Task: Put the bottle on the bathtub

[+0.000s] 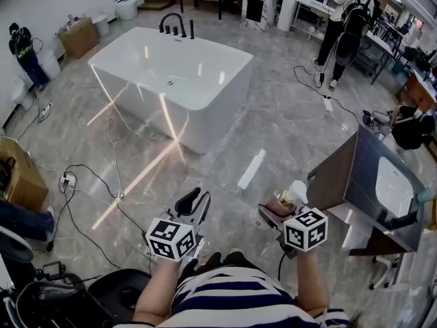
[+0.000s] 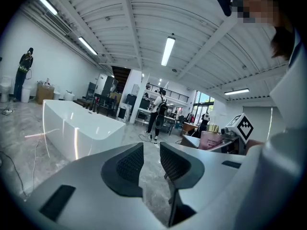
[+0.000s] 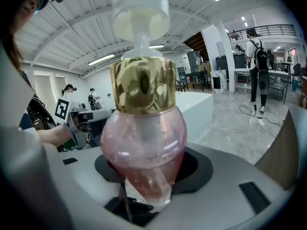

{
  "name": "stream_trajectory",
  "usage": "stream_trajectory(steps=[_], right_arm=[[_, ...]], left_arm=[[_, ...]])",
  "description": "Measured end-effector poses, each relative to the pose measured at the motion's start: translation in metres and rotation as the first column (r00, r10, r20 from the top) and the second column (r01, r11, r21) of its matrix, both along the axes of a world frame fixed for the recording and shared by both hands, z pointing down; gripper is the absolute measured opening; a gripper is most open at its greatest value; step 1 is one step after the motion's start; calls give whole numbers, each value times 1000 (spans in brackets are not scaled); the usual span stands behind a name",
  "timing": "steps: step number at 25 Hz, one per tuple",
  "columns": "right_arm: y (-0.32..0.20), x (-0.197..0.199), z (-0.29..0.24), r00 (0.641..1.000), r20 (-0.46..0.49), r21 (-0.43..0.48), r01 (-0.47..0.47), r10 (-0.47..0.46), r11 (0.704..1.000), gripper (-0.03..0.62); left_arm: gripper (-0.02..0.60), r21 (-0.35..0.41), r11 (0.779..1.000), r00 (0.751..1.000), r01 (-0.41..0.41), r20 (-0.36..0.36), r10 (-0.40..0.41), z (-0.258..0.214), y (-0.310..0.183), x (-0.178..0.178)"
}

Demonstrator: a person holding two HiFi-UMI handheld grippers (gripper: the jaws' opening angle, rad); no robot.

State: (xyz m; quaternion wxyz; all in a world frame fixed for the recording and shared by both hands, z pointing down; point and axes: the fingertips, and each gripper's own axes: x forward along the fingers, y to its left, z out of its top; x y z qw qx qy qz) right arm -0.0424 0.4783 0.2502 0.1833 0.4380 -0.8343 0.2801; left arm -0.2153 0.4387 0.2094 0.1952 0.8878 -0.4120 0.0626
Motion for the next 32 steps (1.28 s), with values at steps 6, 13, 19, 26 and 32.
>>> stream_trajectory(steps=[6, 13, 19, 26, 32], right_arm=[[-11, 4, 1, 999, -3, 9, 32, -32, 999, 235], [-20, 10, 7, 997, -6, 12, 79, -79, 997, 235], [-33, 14, 15, 995, 4, -1, 100, -100, 995, 233], [-66, 10, 22, 995, 5, -19, 100, -100, 995, 233], [-115, 10, 29, 997, -3, -23, 77, -77, 997, 233]], left_arm=[[117, 11, 1000, 1000, 21, 3, -21, -2, -10, 9], [117, 20, 999, 1000, 31, 3, -31, 0, -17, 30], [117, 4, 999, 999, 36, 3, -36, 7, -24, 37], [117, -14, 999, 999, 43, -6, -43, 15, -58, 34], [117, -17, 1000, 1000, 12, -6, -13, 23, -109, 35]])
